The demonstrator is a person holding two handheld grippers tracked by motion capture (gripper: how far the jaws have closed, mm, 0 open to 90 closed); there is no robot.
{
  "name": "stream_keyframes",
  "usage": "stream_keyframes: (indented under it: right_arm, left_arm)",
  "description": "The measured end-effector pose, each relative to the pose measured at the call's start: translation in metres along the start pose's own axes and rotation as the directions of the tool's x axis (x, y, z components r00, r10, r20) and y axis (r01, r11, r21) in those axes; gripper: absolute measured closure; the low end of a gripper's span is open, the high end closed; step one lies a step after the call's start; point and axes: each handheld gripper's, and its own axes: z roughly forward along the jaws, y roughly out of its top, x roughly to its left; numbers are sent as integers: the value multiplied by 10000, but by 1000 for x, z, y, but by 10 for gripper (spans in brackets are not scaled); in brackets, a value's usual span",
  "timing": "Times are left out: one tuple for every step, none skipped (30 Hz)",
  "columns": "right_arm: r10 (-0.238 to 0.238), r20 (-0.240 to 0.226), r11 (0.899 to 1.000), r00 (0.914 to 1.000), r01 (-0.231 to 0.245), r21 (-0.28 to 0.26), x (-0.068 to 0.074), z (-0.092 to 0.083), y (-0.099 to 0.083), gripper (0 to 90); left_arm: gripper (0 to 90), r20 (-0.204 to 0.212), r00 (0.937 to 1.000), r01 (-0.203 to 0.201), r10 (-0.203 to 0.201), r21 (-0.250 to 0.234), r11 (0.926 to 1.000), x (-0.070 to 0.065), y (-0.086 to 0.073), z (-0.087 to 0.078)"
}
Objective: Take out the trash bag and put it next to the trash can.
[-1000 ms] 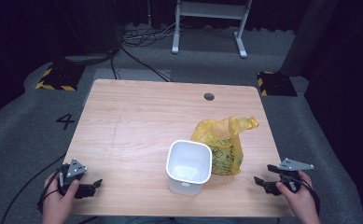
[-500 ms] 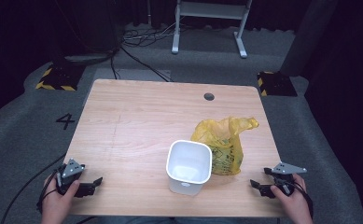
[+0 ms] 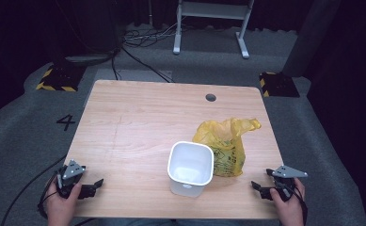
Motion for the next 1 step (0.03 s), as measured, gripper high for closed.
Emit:
stream_keyframes:
  right_arm:
    - [3, -5, 10000, 10000, -3, -4, 0, 0, 0, 137]
  left_arm:
    - [118, -1, 10000, -4, 4, 1, 10000, 0, 0, 0]
